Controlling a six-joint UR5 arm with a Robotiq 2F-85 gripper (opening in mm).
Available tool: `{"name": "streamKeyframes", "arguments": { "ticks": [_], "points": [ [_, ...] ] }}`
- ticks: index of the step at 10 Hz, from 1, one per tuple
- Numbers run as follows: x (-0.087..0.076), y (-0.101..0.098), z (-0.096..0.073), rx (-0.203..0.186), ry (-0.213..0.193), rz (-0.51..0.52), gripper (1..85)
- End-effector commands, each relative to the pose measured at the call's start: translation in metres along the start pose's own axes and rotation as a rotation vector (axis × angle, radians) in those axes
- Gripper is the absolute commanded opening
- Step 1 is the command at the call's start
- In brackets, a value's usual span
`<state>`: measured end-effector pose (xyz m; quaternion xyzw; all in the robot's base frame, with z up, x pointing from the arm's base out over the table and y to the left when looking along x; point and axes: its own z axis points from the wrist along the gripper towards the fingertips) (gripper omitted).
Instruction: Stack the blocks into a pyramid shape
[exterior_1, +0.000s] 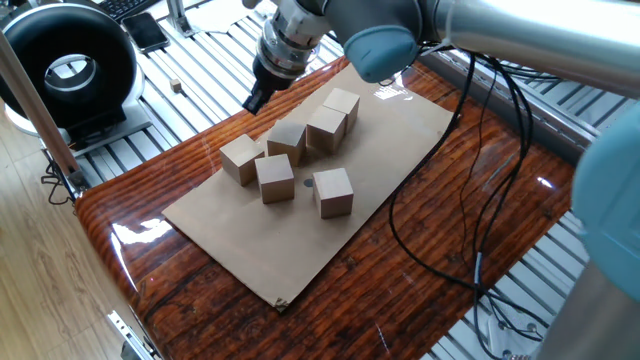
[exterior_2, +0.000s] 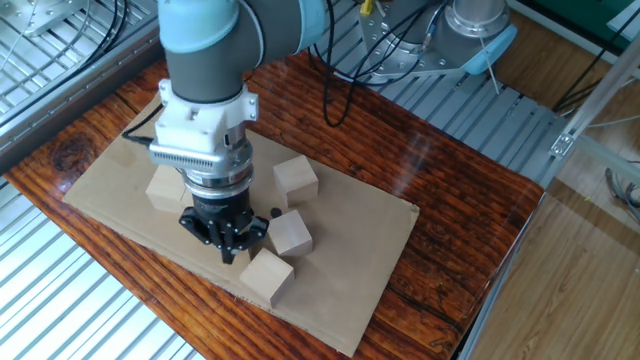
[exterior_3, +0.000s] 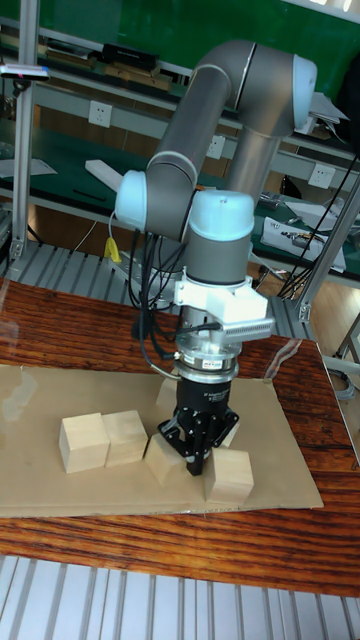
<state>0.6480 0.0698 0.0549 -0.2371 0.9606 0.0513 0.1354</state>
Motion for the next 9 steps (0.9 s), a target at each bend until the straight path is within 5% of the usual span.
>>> {"name": "streamKeyframes", "arguments": {
  "ticks": [1, 9],
  "points": [
    [0.014, -0.001, 0.004, -0.01, 0.051, -0.02, 1.0],
    [0.028, -0.006, 0.004, 0.014, 0.08, -0.054, 1.0]
  ]
}}
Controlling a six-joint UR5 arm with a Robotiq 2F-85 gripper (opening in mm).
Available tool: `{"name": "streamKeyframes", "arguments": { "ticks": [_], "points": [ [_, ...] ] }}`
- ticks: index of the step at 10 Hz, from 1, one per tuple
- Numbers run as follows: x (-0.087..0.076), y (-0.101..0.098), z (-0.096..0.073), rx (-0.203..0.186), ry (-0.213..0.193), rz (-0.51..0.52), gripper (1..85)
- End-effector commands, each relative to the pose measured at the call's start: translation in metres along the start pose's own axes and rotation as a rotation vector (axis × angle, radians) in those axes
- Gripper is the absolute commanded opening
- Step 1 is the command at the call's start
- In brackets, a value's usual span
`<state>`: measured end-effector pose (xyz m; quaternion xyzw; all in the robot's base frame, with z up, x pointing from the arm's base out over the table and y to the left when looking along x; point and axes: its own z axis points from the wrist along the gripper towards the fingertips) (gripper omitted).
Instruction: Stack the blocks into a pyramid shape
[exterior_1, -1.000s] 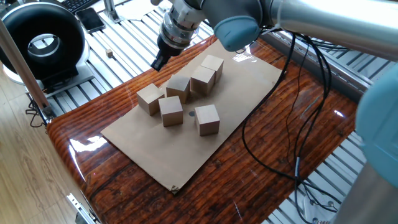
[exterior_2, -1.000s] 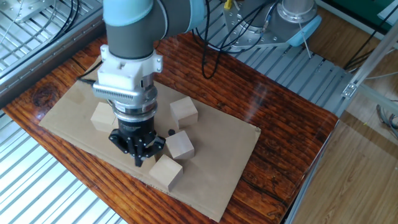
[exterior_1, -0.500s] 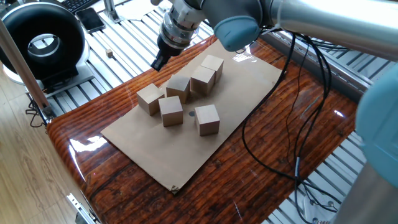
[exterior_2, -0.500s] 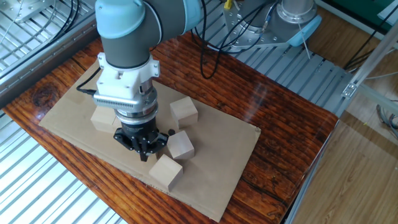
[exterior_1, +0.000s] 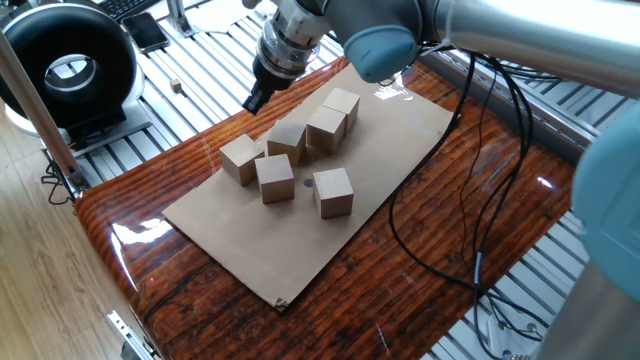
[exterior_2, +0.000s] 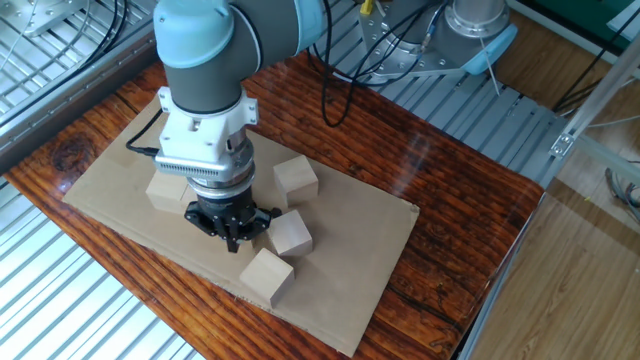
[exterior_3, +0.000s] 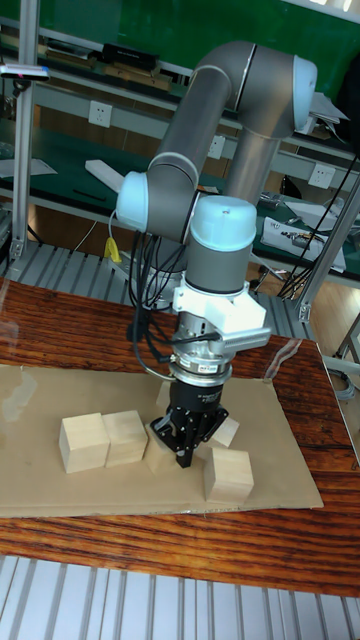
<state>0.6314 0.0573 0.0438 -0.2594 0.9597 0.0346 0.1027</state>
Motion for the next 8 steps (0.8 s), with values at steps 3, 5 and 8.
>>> {"name": "streamKeyframes", "arguments": {
  "ticks": [3, 5, 8],
  "points": [
    [0.016, -0.011, -0.002, 0.037, 0.037, -0.032, 1.0],
    [0.02, -0.013, -0.001, 0.04, 0.042, -0.036, 1.0],
    [0.028, -0.01, 0.001, 0.034, 0.047, -0.035, 1.0]
  ]
}}
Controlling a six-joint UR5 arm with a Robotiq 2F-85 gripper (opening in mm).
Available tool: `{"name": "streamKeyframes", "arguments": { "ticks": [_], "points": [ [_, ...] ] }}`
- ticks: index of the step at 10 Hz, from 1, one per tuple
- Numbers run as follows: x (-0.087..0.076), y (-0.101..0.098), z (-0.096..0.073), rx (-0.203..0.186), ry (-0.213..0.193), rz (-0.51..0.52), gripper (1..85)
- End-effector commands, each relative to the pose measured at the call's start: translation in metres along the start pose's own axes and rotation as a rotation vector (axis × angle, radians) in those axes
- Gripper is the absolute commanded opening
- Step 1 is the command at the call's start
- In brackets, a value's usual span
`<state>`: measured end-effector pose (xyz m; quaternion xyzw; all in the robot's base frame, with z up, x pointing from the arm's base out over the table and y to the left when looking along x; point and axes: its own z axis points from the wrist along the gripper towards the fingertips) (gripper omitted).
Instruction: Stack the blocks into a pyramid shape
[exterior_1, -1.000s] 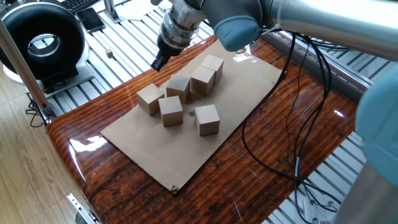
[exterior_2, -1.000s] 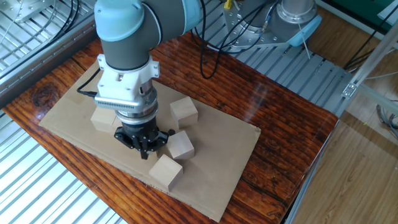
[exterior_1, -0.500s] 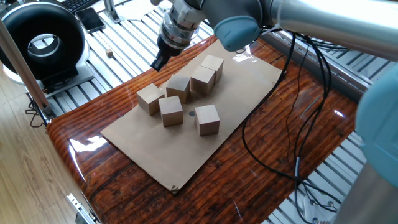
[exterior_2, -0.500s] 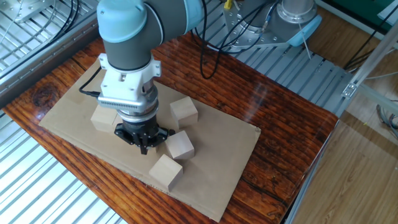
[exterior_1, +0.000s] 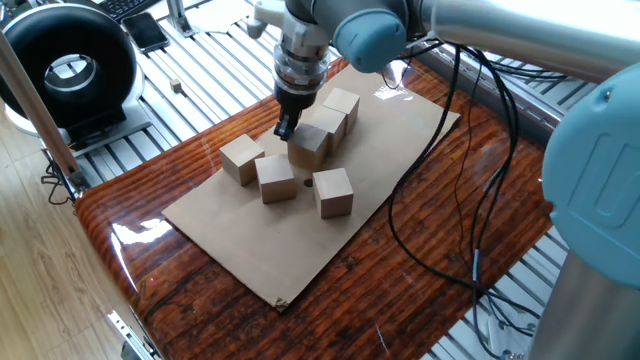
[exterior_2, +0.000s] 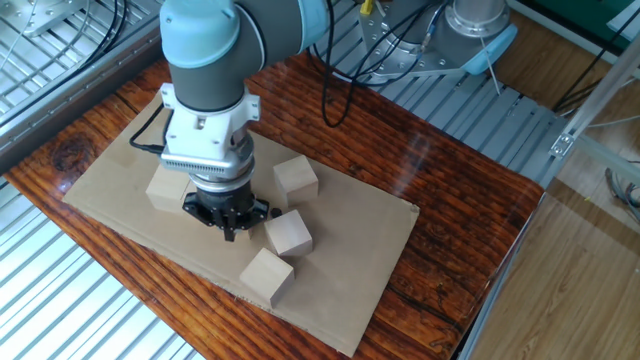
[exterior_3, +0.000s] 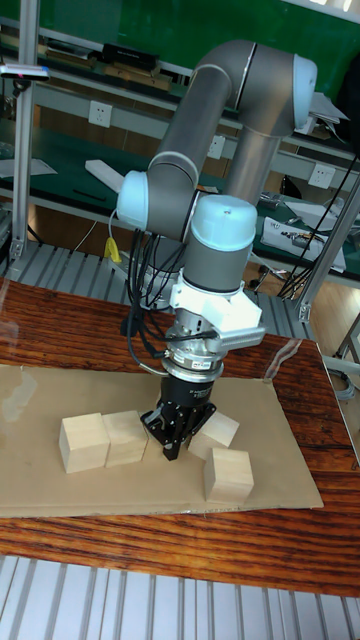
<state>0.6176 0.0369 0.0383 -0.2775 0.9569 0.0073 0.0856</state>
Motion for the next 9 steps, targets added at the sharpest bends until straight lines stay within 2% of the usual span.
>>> {"name": "streamKeyframes", "arguments": {
  "ticks": [1, 3, 4, 5, 7, 9],
  "points": [
    [0.007, 0.002, 0.001, -0.008, 0.004, 0.007, 1.0],
    [0.008, 0.006, 0.001, -0.016, 0.011, 0.018, 1.0],
    [0.008, 0.01, -0.002, -0.027, 0.019, 0.021, 10.7],
    [0.004, 0.011, -0.01, -0.03, 0.017, 0.017, 11.7],
    [-0.008, 0.012, -0.034, -0.018, 0.017, 0.05, 8.3],
    [-0.016, 0.022, -0.044, -0.042, -0.013, 0.093, 8.0]
  ]
}}
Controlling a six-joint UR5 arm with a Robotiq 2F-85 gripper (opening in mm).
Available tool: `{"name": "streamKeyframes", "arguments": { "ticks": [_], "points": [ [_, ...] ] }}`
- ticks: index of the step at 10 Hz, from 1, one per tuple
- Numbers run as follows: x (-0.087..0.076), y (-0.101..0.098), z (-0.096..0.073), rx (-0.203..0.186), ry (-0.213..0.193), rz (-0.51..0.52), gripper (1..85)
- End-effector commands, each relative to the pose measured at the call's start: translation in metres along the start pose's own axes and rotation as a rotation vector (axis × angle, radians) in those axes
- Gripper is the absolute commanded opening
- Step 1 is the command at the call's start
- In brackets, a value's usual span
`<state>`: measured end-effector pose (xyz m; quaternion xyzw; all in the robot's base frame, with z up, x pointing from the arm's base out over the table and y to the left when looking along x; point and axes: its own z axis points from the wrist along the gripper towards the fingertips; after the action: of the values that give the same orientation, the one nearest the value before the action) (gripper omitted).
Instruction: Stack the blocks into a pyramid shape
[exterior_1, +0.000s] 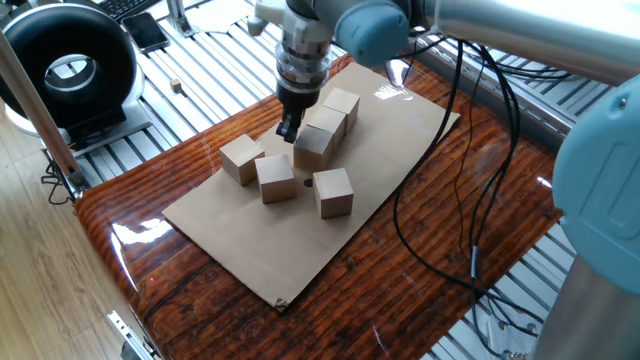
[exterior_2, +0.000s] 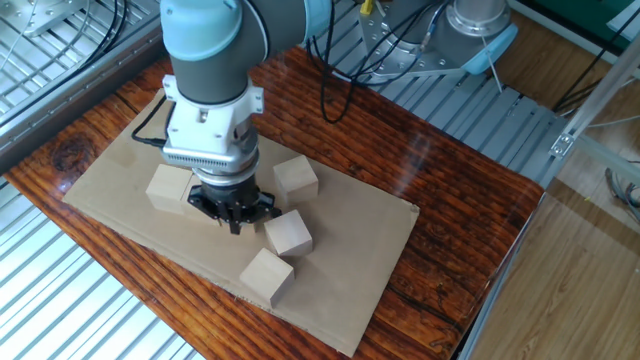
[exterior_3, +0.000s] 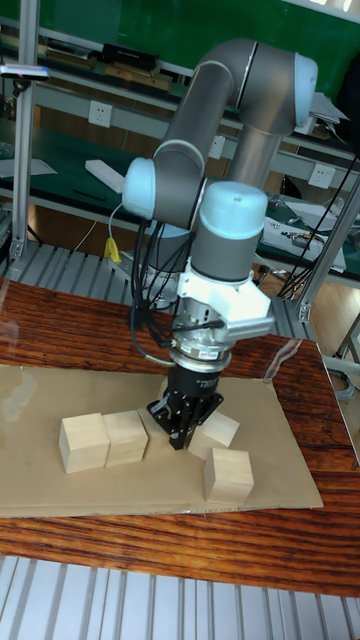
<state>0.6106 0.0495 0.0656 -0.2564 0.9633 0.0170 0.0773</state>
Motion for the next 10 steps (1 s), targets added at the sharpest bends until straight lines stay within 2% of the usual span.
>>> {"name": "streamKeyframes", "arguments": {
  "ticks": [1, 2, 3, 4, 5, 9, 10],
  "points": [
    [-0.008, 0.012, -0.02, -0.029, -0.02, 0.053, 5.0],
    [-0.003, 0.018, -0.022, -0.044, -0.006, 0.066, 3.3],
    [0.003, 0.038, -0.025, -0.107, 0.02, 0.111, 1.0],
    [0.007, 0.036, -0.023, -0.09, 0.03, 0.091, 1.0],
    [0.012, 0.043, -0.019, -0.104, 0.035, 0.102, 1.0],
    [0.027, 0.041, -0.001, -0.046, 0.056, 0.067, 1.0],
    [0.028, 0.039, 0.003, -0.034, 0.047, 0.059, 1.0]
  ]
}}
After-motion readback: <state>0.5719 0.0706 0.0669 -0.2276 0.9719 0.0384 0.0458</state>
